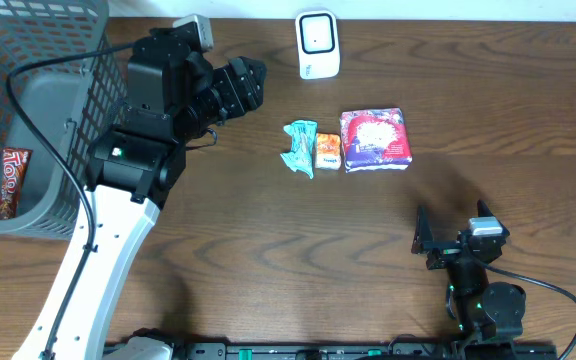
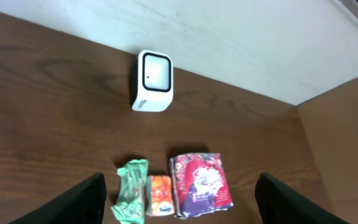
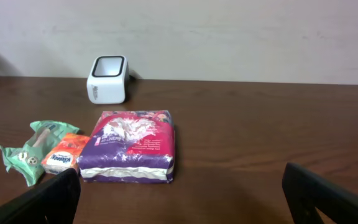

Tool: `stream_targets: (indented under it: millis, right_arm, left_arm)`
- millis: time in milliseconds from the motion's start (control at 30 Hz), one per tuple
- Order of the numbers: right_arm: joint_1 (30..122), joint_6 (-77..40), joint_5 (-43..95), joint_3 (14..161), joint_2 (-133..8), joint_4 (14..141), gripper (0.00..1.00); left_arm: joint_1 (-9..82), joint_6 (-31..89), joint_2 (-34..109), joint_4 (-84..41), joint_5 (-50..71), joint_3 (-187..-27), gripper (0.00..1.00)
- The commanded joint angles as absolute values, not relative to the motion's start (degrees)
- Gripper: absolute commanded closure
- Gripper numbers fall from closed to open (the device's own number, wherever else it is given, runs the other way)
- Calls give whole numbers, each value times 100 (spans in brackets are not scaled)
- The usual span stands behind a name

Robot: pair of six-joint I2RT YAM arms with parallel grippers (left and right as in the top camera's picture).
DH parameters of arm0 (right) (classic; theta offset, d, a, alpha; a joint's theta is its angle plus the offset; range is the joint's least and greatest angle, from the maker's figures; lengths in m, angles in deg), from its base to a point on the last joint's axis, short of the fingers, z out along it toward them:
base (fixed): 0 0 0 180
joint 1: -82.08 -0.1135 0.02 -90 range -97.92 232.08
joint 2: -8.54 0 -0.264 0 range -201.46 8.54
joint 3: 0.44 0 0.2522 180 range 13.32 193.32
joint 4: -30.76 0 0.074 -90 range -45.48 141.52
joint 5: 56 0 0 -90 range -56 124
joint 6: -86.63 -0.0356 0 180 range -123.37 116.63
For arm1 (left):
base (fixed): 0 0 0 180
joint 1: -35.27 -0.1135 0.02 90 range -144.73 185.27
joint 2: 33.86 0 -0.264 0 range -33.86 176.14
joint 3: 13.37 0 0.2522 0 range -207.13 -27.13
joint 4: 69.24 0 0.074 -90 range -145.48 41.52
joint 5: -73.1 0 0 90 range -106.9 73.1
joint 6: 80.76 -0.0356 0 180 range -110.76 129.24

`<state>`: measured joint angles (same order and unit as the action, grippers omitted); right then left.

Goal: Scan the item barcode

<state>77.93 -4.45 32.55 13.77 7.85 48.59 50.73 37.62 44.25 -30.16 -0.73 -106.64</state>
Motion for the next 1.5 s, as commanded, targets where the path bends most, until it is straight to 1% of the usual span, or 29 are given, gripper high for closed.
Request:
stream_targets:
  millis: [0, 100, 200, 233, 400, 500, 533, 733, 933, 967, 1200, 1300, 1400, 1467]
  right_arm:
    - [7800, -504, 3303, 1364, 815, 4881, 1]
    - [7800, -504, 3300, 1364, 815, 4881, 1]
    - [7800, -504, 3303, 1364, 815, 4881, 1]
    - [7800, -502, 3303, 1364, 815, 4881, 1]
    - [7800, -504, 3303, 1364, 815, 4881, 1]
    - [7800, -504, 3300, 1364, 815, 4881, 1]
    - [7800, -504, 3303, 1364, 815, 4881, 1]
    - [7800, -504, 3303, 1364, 815, 4881, 1]
    - [7800, -504, 3303, 1364, 815, 4881, 1]
    - [7800, -504, 3303, 1364, 815, 4881, 1]
    - [7800, -504, 3303, 1364, 815, 4881, 1]
    - [7800, -504, 3303, 1364, 815, 4881, 1]
    - [7800, -504, 3303, 1364, 815, 4881, 1]
    - [7800, -504, 3303, 1364, 815, 4881, 1]
  left_arm:
    - [4997, 3284, 4359, -3045, -115, -11101, 24]
    - [4852, 3063, 4359, -3023, -246, -11545, 23]
    - [4614, 2790, 4359, -3025, -902, -11942, 23]
    - [4527, 2696, 4359, -3025, -1197, -12023, 23]
    - [3945, 2619, 4362, -3060, -3402, -12163, 23]
    - [3458, 2617, 4362, -3064, -4429, -12163, 22]
    - [3097, 2615, 4362, -3062, -4668, -12163, 22]
    - [1906, 2617, 4434, -2721, -4652, -12159, 22]
    - [1091, 2617, 4786, -2177, -4652, -11999, 22]
    - [1001, 2595, 4858, -2105, -4652, -11942, 20]
    - [730, 1889, 5306, -1897, -4635, -11451, 19]
    - [732, 1588, 5384, -1893, -4333, -11265, 19]
    - [691, 1096, 5527, -2107, -4180, -11138, 23]
    - [632, 731, 5706, -2199, -4180, -11103, 23]
